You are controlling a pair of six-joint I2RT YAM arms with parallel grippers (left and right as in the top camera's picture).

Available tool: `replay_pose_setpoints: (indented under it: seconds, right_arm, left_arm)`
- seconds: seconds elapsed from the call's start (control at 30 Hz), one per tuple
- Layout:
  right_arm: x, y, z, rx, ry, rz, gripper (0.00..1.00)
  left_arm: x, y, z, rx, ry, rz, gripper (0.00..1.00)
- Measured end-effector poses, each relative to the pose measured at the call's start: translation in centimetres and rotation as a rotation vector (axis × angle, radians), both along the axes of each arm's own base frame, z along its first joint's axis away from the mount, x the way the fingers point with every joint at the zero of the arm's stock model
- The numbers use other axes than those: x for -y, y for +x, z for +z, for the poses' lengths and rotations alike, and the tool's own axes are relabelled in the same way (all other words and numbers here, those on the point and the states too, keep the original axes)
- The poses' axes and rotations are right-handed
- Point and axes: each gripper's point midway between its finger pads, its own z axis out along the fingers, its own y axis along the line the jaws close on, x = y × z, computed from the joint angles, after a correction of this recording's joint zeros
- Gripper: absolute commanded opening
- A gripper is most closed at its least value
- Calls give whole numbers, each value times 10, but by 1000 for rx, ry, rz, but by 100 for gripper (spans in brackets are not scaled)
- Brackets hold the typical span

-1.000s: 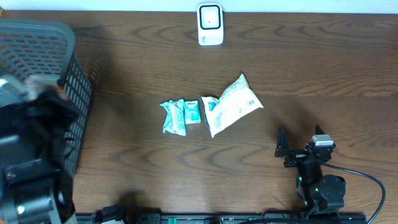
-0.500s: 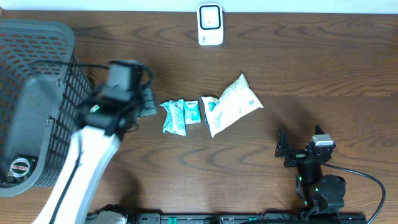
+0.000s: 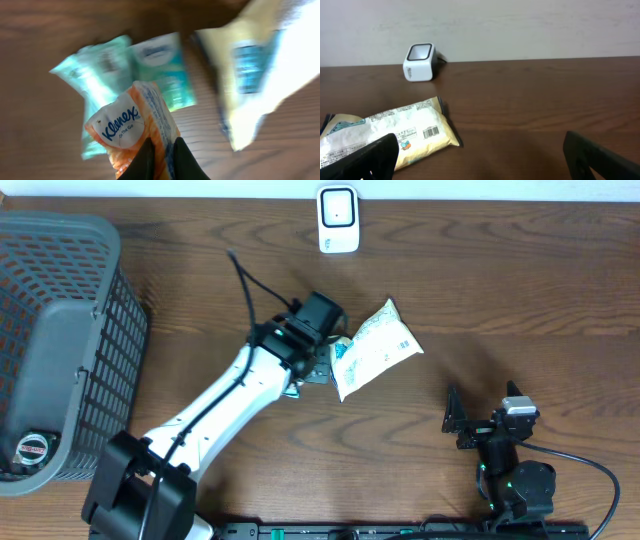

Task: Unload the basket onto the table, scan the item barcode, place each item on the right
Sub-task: 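Carry the orange Kleenex box out and set it beside the green pack, then retract the left gripper into the basket toward the green Zam-Buk tin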

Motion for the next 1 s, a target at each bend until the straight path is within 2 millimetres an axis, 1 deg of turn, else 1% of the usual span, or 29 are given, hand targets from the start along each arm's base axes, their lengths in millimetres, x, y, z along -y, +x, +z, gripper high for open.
replay_pose_setpoints:
  seconds: [0.03,0.07,0.1,0.13,0.2,0.27,0.33,0.47,0.5,0.53,0.57,0.63,0.67,0.7,0.73,0.77,0.8,0.87,0.9,0.93,0.97,1.0]
  right_arm:
    - [0,0,0,0,0,0,99]
    - [0,0,0,0,0,0,99]
    - [0,0,0,0,0,0,99]
    - [0,0,0,0,0,0,99]
    - [0,0,0,0,0,0,99]
    - [0,0,0,0,0,0,99]
    - [0,0,0,0,0,0,99]
    - [0,0,0,0,0,0,99]
    - [0,0,0,0,0,0,99]
    - [0,0,0,0,0,0,99]
    - [0,0,0,0,0,0,99]
    - [0,0,0,0,0,0,99]
    - [0,0,0,0,0,0,99]
    - [0,0,0,0,0,0,99]
    - [0,0,0,0,0,0,99]
    - [0,0,0,0,0,0,99]
    - [0,0,0,0,0,0,99]
    - [0,0,0,0,0,0,99]
    - [0,0,0,0,0,0,99]
    - [0,0,0,0,0,0,99]
    - [0,0,0,0,0,0,99]
    - [0,0,0,0,0,0,99]
  left_arm:
    - [6,0,1,10,-8,-14,17]
    - [10,0,2,18,-16,-17,28]
    - [13,1,3,25,-23,-20,34]
    - [14,2,3,33,-29,-14,45]
    - [12,7,5,52,-20,-4,60]
    - [7,12,7,81,3,18,70]
    - [0,19,9,123,45,32,74]
    - [-21,33,17,184,117,82,77]
    - [-33,39,29,203,129,110,77]
    - [-39,45,39,225,122,131,78]
    - [-49,51,57,256,107,162,79]
    - [-78,66,114,378,47,258,79]
    - [-96,70,147,454,13,316,79]
    - [-125,69,196,570,-34,398,80]
    - [-142,65,220,630,-52,442,79]
    - [-167,56,251,710,-73,506,80]
    - [-187,47,271,762,-81,557,80]
    - [-234,27,303,862,-64,689,84]
    - [-253,20,311,890,-49,743,84]
    - [-270,15,316,907,-30,793,85]
    - [-300,7,320,923,11,879,85]
    - [-316,3,318,917,35,925,85]
